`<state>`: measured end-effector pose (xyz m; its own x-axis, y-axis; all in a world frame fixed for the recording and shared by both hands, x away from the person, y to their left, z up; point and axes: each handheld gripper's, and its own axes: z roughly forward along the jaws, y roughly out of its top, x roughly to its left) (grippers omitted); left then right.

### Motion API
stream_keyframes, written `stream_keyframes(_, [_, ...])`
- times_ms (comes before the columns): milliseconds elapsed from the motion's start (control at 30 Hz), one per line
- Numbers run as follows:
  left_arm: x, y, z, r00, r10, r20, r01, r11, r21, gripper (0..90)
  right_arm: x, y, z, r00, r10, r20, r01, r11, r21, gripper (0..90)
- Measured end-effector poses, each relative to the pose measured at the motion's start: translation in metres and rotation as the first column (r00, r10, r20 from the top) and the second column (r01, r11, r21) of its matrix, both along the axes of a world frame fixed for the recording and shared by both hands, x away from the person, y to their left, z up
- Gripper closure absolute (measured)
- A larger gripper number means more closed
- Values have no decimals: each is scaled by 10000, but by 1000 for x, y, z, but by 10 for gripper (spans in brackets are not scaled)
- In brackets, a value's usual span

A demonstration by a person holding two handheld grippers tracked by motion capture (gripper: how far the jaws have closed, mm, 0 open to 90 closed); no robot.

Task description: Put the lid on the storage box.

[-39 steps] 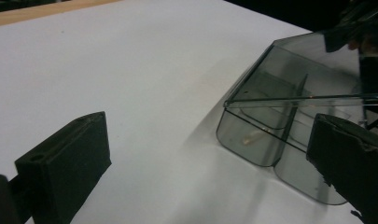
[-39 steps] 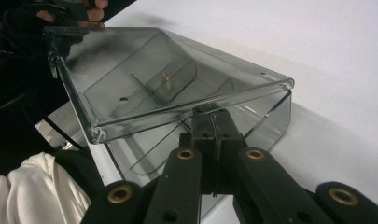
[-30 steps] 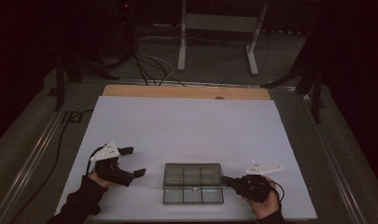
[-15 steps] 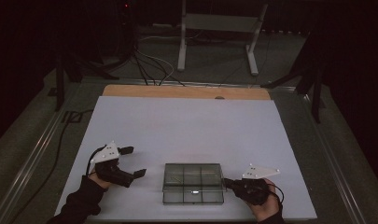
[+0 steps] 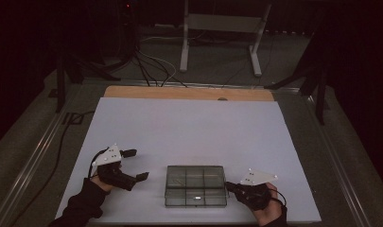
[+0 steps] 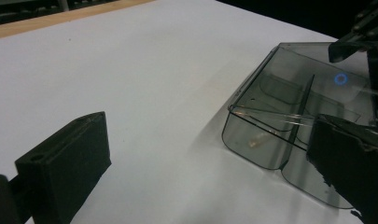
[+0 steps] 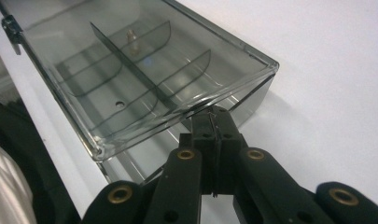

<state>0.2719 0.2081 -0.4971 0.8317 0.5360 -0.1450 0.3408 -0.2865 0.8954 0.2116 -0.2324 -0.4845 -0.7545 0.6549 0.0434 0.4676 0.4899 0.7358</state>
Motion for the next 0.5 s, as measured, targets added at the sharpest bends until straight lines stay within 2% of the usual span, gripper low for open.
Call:
stream_keyframes(233, [0,0,0,10000,-22,-63,22,10000,-12,8,-2,6,-1,9994,65,345,-39,9972,-745,900])
stream_keyframes(333, [1,0,0,10000,-36,-78,36,10000,1,8,-3,10,-4,9984,-172,537,257,9862,-1635,900])
stream_keyframes(400, [0,0,0,10000,-47,-65,47,10000,-13,8,-1,10,-4,9977,-367,569,462,9831,-1774,900])
stream_keyframes(500, [1,0,0,10000,-57,-78,56,10000,-63,8,2,5,-3,9964,-679,512,748,9862,-1479,900])
